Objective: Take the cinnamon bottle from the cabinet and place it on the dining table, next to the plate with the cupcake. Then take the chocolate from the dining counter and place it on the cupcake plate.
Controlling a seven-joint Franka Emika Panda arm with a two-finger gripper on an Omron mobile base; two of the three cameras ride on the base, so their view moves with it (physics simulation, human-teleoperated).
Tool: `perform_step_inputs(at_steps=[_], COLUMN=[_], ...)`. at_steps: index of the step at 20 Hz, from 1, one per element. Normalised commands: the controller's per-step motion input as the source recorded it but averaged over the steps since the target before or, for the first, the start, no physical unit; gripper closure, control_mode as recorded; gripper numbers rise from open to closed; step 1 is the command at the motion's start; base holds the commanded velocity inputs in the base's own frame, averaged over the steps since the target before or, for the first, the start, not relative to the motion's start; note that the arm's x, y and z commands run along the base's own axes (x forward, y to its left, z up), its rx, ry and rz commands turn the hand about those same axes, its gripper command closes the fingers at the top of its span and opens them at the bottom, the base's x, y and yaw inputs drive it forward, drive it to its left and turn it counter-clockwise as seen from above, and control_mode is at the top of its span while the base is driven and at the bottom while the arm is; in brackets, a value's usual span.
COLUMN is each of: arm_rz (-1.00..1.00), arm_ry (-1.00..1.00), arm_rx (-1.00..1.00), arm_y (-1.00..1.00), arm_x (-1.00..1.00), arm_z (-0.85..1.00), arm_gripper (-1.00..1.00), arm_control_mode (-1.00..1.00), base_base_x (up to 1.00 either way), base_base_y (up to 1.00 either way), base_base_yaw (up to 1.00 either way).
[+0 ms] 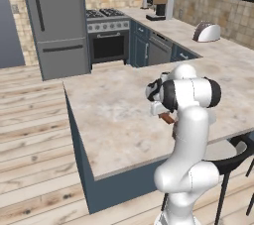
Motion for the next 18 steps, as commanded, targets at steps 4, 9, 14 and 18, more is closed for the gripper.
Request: perform_step_inputs(at_steps=[4,9,14,18], arm_rz=[0.00,-0.01,-0.02,0.00], arm_ry=[-0.08,-0.08,-0.06,0.00], arm_rx=[0.00,0.00,0.00,0.00], arm_y=[0.00,0.00,-0.36,-0.76], arm_x=[-0.12,-0.03,0.00,-0.02], arm_z=[0.03,0.42,0.61,0.30], arm_gripper=[1.00,1.00,1.00,1.00], arm_control_mode=[-1.00,-1.00,-1.00,-1.00], base_base_x=[0.00,0.00,0.00,0.00], base_base_y=[0.00,0.00,0.00,0.00], base_base_yaw=[0.00,0.00,0.00,0.00])
